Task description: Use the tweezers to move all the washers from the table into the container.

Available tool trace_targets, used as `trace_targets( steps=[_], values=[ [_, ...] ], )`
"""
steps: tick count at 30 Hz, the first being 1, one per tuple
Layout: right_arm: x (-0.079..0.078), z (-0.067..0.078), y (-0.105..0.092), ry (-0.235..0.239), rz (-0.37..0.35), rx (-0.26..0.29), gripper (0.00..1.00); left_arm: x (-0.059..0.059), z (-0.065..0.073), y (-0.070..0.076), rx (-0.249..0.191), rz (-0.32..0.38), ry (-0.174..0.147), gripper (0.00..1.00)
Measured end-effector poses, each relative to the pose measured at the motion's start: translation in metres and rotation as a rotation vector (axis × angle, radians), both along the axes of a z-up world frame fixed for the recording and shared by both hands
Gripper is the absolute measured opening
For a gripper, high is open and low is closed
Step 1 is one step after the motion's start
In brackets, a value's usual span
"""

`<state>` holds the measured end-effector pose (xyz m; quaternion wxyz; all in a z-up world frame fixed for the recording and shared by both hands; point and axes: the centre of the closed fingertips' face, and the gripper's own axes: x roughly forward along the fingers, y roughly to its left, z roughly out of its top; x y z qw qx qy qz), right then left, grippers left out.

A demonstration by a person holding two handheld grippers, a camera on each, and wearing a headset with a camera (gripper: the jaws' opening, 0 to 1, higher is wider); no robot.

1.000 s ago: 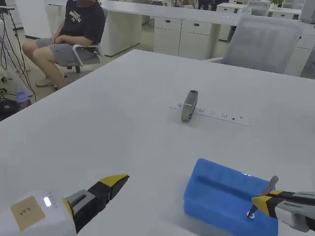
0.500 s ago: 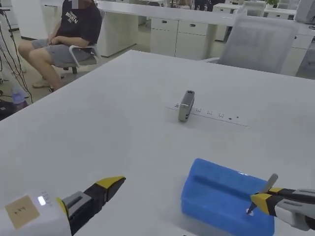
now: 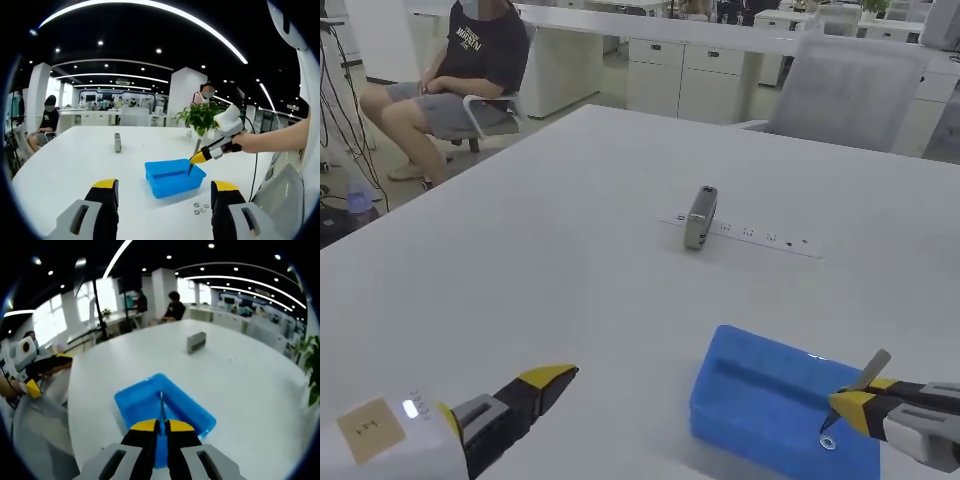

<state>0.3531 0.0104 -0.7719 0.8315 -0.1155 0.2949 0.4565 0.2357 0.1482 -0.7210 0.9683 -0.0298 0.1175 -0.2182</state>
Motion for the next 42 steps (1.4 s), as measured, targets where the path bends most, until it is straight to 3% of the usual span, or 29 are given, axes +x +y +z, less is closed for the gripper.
trace_targets(
  steps=[5, 8, 13, 18, 25, 42],
  values=[
    [-0.027, 0.016, 0.006, 0.000, 0.039, 0.042, 0.03, 0.000, 0.000, -0.001, -0.001, -0.003, 0.002, 0.76],
    [-0.042, 0.015, 0.008, 0.011, 0.066, 0.048, 0.03, -0.001, -0.001, -0.002, 0.001, -0.008, 0.004, 0.75],
    [-0.066, -0.001, 0.007, 0.056, 0.090, 0.051, 0.03, -0.001, -0.002, -0.003, 0.006, -0.016, 0.012, 0.75],
    [-0.078, -0.022, 0.002, 0.098, 0.088, 0.036, 0.03, -0.002, -0.003, -0.003, 0.007, -0.018, 0.016, 0.74],
    [-0.089, -0.040, -0.001, 0.126, 0.096, 0.012, 0.03, -0.002, -0.005, -0.004, 0.013, -0.024, 0.024, 0.74],
    [-0.094, -0.047, -0.001, 0.129, 0.104, 0.000, 0.04, -0.002, -0.007, -0.004, 0.014, -0.027, 0.033, 0.72]
  ],
)
